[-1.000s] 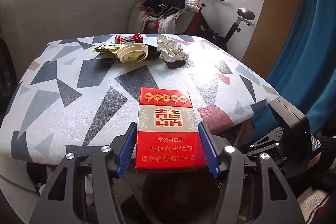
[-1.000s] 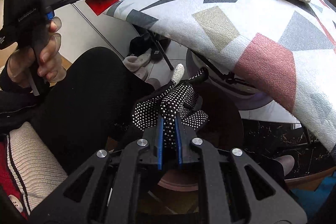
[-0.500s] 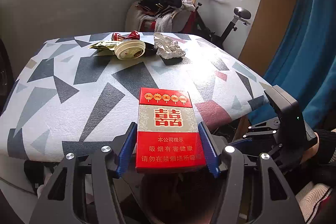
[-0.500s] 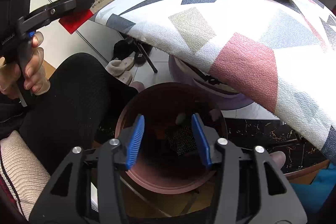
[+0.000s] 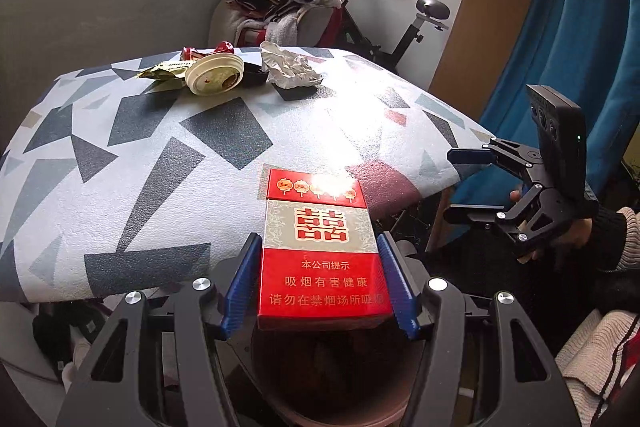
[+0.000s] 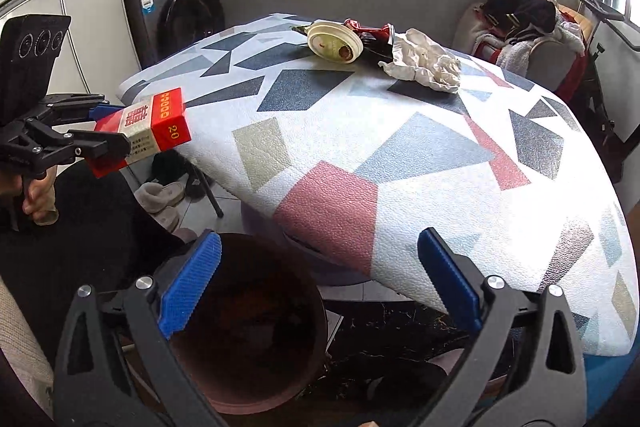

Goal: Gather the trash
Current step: 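Carry the glove into the bin with the right tool while the left tool drops the cigarette box in, then raise both open tools back toward the board, then grasp the cream plastic lid with the left tool while the right tool grasps the crumpled white paper, then carry the white paper into the bin with the right tool and open it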

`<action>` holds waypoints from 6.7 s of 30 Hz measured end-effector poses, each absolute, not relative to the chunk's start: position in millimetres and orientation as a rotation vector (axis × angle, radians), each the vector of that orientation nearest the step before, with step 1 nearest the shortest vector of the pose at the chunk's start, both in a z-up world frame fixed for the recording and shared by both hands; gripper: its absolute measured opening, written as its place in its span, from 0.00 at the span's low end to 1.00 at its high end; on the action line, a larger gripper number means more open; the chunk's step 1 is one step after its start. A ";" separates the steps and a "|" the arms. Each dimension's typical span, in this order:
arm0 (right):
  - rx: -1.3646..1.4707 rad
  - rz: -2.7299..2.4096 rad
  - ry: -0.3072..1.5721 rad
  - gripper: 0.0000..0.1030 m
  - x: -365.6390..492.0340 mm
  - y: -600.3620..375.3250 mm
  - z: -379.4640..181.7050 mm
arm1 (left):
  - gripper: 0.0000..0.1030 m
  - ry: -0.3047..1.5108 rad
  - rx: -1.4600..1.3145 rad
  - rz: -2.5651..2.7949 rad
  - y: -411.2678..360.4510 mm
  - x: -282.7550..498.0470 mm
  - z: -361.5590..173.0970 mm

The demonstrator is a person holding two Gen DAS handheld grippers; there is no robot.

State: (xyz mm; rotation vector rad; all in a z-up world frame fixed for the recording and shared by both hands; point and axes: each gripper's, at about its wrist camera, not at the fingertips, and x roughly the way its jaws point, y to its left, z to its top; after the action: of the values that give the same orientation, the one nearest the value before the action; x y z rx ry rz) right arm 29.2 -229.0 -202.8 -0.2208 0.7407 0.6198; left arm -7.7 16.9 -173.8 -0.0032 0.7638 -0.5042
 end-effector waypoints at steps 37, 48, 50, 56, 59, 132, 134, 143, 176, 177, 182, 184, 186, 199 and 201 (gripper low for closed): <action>-0.098 0.567 0.797 0.94 40.1 -245.2 -214.2 | 0.94 0.822 -0.047 -0.301 29.6 5.2 -191.0; -0.089 0.567 0.804 0.94 42.1 -245.3 -215.0 | 0.94 0.827 -0.076 -0.287 34.7 8.5 -193.5; -0.090 0.567 0.805 0.94 41.7 -245.0 -215.6 | 0.94 0.822 -0.079 -0.278 35.4 8.4 -192.9; -0.089 0.566 0.815 0.94 45.4 -243.8 -217.1 | 0.94 0.852 -0.137 -0.254 46.8 20.4 -190.1; -0.073 0.550 0.818 0.94 48.7 -245.7 -216.5 | 0.94 0.855 -0.157 -0.259 52.2 36.8 -180.4; -0.024 0.426 0.791 0.94 175.1 -252.5 -180.1 | 0.81 0.995 0.060 -0.234 -8.6 295.5 -210.8; -0.036 0.417 0.780 0.94 187.3 -248.3 -175.9 | 0.81 0.978 0.041 -0.245 -4.8 286.0 -206.1; -0.190 0.387 0.808 0.80 276.9 -171.0 -184.6 | 0.81 0.909 -0.046 -0.271 20.4 240.1 -183.7; -0.186 0.606 0.659 0.33 102.0 -234.0 -137.3 | 0.82 0.781 0.006 -0.339 9.6 73.7 -120.7; -0.194 0.612 0.663 0.33 94.7 -233.2 -138.5 | 0.82 0.778 0.010 -0.341 7.7 66.8 -118.7; -0.215 0.661 0.691 0.33 61.1 -229.1 -146.2 | 0.82 0.765 0.006 -0.347 5.4 38.3 -112.2; -0.236 0.686 0.698 0.33 48.3 -224.9 -148.3 | 0.82 0.764 0.008 -0.347 4.9 28.7 -111.7; -0.262 0.717 0.711 0.33 36.3 -220.1 -151.6 | 0.82 0.765 0.005 -0.345 5.6 20.4 -111.7; -0.451 1.008 0.878 0.34 -29.7 -172.8 -194.4 | 0.82 0.756 -0.010 -0.330 17.8 -2.0 -111.9; -0.476 1.038 0.906 0.34 -34.4 -166.6 -200.4 | 0.82 0.754 -0.010 -0.329 18.9 -1.7 -111.3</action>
State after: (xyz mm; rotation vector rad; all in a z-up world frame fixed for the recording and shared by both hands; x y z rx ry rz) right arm -34.4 -166.6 -200.4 -0.4758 0.9061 1.0381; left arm -1.7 18.9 -111.3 -0.0104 0.7545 -0.3295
